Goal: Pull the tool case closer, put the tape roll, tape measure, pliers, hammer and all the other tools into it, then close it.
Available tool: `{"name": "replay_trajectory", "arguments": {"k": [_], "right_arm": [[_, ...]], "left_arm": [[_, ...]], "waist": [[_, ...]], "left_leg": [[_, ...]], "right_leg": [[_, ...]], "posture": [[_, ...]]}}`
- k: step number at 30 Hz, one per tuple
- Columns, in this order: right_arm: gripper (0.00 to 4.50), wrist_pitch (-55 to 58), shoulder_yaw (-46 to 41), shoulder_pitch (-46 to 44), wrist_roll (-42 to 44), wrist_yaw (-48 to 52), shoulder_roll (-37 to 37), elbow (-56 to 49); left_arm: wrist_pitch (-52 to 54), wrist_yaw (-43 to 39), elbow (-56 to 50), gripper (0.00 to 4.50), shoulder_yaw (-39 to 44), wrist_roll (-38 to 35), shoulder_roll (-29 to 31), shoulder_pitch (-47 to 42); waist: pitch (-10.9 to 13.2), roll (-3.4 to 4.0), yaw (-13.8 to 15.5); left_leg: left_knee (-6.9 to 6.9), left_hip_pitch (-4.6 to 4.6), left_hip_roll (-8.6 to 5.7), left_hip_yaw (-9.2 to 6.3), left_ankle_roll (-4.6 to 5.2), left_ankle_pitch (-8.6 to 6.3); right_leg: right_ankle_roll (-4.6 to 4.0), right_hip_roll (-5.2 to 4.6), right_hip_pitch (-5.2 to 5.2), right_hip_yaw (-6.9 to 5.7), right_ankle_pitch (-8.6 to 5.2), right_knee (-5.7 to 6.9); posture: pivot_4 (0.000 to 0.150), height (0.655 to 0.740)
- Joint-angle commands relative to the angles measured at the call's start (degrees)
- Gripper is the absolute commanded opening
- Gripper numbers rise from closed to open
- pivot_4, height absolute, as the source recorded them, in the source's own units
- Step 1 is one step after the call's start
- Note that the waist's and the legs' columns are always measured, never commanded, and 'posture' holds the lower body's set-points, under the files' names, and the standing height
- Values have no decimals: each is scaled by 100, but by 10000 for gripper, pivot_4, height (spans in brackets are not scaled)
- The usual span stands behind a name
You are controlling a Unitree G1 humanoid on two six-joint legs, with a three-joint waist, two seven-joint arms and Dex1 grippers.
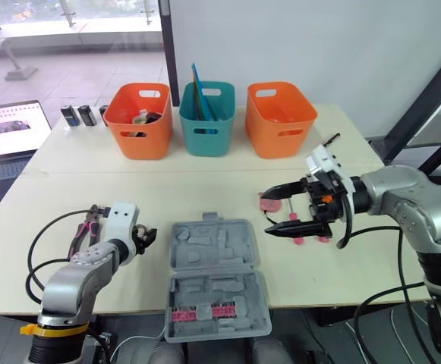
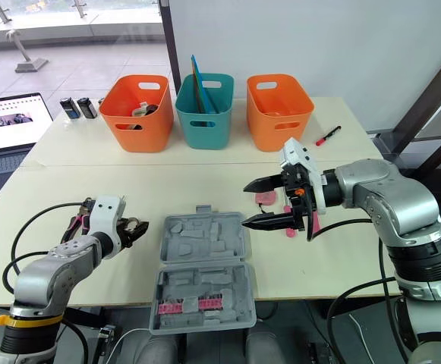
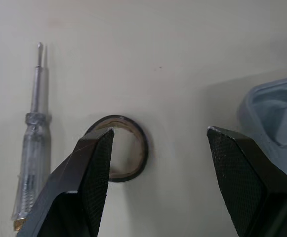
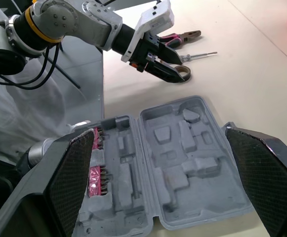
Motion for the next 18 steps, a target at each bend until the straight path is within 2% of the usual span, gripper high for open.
{"name": "replay_trajectory", "arguments": {"k": [1, 14, 17, 18], "right_arm": [[45000, -181, -27, -94, -35, -2, -83, -83], [45000, -373, 154, -308, -213, -34, -68, 80], [45000, -426, 164, -327, -236, -38, -54, 79], [45000, -435, 166, -329, -244, -40, -51, 79]], "left_arm": [[-170, -11, -37, 31911, -1, 119, -24, 25], [-916, -138, 919, 31911, -228, 484, -246, -183], [-1021, -162, 1023, 23236, -231, 510, -301, -246], [-1031, -167, 1033, 18117, -228, 521, -309, -258]], "waist": [[0, 0, 1], [0, 0, 4], [0, 0, 9], [0, 0, 10]], "left_leg": [[0, 0, 0, 0, 0, 0], [0, 0, 0, 0, 0, 0], [-1, 0, 0, 0, 0, 0], [0, 0, 0, 0, 0, 0]], "right_leg": [[0, 0, 1, 0, 0, 0], [1, 0, 2, 0, 0, -1], [1, 0, 2, 0, 0, -2], [1, 0, 2, 0, 1, -1]], "posture": [[1500, 7344], [1500, 7344], [1500, 7344], [1500, 7344]]}}
